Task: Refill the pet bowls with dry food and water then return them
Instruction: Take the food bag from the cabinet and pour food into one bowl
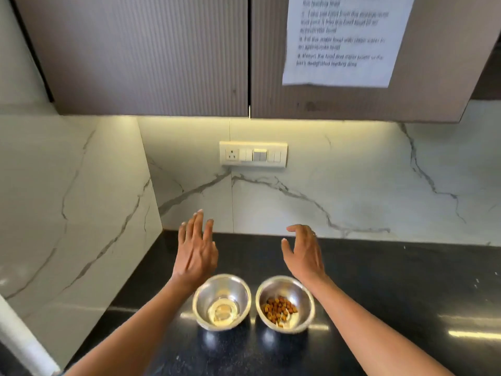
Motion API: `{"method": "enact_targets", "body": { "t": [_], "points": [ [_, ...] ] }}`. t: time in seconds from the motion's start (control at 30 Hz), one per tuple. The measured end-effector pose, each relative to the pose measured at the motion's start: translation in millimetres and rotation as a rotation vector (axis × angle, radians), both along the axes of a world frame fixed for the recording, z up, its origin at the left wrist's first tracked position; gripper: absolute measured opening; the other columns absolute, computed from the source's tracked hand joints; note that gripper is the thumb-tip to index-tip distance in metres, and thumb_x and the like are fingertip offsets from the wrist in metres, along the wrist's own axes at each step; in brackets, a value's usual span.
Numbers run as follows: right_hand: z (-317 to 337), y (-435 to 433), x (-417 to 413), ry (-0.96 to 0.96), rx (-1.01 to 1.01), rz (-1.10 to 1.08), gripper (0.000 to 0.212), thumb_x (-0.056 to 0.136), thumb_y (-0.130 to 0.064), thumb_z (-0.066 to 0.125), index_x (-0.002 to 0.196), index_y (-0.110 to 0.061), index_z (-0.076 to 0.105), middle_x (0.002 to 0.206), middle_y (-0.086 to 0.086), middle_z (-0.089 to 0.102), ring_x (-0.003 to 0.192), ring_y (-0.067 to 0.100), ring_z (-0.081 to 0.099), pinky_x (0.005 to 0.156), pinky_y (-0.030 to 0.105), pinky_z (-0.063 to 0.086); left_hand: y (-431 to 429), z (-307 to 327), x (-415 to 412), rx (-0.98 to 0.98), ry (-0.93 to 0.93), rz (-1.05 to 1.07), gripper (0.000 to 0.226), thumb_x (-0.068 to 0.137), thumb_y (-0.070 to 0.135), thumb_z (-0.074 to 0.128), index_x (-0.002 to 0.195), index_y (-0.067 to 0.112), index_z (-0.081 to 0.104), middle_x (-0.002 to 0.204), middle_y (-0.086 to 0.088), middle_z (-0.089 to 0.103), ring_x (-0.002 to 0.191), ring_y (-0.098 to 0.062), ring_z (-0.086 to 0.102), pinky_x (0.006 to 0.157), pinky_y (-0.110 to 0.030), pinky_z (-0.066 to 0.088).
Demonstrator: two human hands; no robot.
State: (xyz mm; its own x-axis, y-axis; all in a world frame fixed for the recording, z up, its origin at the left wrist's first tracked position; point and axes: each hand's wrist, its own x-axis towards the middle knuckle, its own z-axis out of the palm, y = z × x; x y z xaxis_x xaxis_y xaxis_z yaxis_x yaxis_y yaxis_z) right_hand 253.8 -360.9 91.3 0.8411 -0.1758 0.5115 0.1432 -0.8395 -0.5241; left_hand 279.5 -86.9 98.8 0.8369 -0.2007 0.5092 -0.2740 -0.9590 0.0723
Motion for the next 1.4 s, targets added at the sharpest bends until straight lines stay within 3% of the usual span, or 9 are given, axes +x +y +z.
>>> {"method": "enact_targets", "body": {
  "t": [0.2,0.3,0.43,0.6,0.7,0.97,1.17,1.3,1.4],
  "points": [
    [121,13,15,-0.440,-0.178,0.184,0.031,0.092,-0.029,0.060,0.117,-0.011,0.065,0.118,0.007,0.067,0.108,0.024,0.066,0.087,0.031,0.058,-17,120,16,-0.017,-0.387,-0.156,0.066,0.097,0.025,0.039,0.159,0.013,0.019,0.168,-0.019,-0.004,0.156,-0.034,-0.004,0.124,-0.057,0.002],
    [176,17,22,-0.619,-0.270,0.198,0.038,0.092,-0.034,0.060,0.120,-0.010,0.068,0.123,0.008,0.068,0.114,0.022,0.063,0.096,0.026,0.055,-26,174,25,0.002,-0.482,-0.139,0.069,0.098,0.030,0.036,0.161,0.013,0.013,0.167,-0.020,-0.009,0.155,-0.035,-0.008,0.124,-0.058,0.002],
    [235,23,41,-0.819,-0.450,0.154,0.048,0.085,-0.018,0.070,0.130,-0.004,0.067,0.136,0.013,0.067,0.130,0.030,0.061,0.108,0.042,0.052,-37,227,42,0.068,-0.479,-0.099,0.084,0.090,0.019,0.046,0.161,0.014,0.002,0.165,-0.023,-0.016,0.154,-0.037,-0.013,0.122,-0.060,0.007],
    [275,39,67,-0.635,-0.884,-0.054,0.097,0.089,-0.038,0.073,0.163,0.002,0.025,0.174,0.021,0.017,0.162,0.037,0.014,0.127,0.060,0.023,-45,252,58,0.107,-0.408,-0.127,0.092,0.088,0.016,0.048,0.160,0.016,-0.009,0.164,-0.022,-0.023,0.152,-0.039,-0.021,0.121,-0.063,0.008],
    [277,45,83,-0.567,-0.987,-0.194,0.093,0.096,-0.026,0.062,0.166,0.001,0.007,0.175,0.022,-0.001,0.163,0.038,-0.003,0.127,0.062,0.015,-47,250,63,0.154,-0.391,-0.103,0.100,0.082,0.021,0.052,0.159,0.012,-0.011,0.162,-0.023,-0.025,0.150,-0.041,-0.023,0.120,-0.065,0.008],
    [271,41,112,-0.889,-1.105,-0.350,0.050,0.110,-0.001,0.022,0.157,0.002,0.041,0.163,0.023,0.042,0.151,0.034,0.043,0.104,0.057,0.053,-43,249,66,0.187,-0.397,-0.111,0.105,0.078,0.028,0.052,0.159,0.016,-0.015,0.162,-0.018,-0.031,0.150,-0.037,-0.028,0.122,-0.061,0.002],
    [268,44,97,-0.995,-1.069,-0.288,0.048,0.109,-0.009,0.044,0.155,0.002,0.044,0.160,0.023,0.046,0.149,0.034,0.047,0.101,0.054,0.056,-45,255,51,0.123,-0.287,-0.117,0.107,0.082,0.009,0.054,0.157,0.022,-0.020,0.159,-0.011,-0.038,0.148,-0.033,-0.032,0.123,-0.059,0.007],
    [268,46,59,-1.061,-1.035,-0.289,0.048,0.108,-0.010,0.044,0.155,0.001,0.046,0.159,0.020,0.049,0.148,0.031,0.049,0.099,0.050,0.058,-45,272,30,0.079,-0.173,-0.128,0.096,0.087,0.003,0.051,0.161,0.021,-0.007,0.166,-0.012,-0.021,0.153,-0.033,-0.016,0.121,-0.048,0.029],
    [264,44,19,-1.077,-1.015,-0.303,0.047,0.109,0.002,0.032,0.152,0.000,0.052,0.158,0.018,0.051,0.146,0.030,0.051,0.099,0.045,0.058,-48,283,3,-0.042,-0.064,-0.147,0.077,0.090,0.008,0.050,0.159,0.015,0.019,0.161,-0.020,0.032,0.146,-0.037,0.036,0.111,-0.043,0.044]
  ]
}}
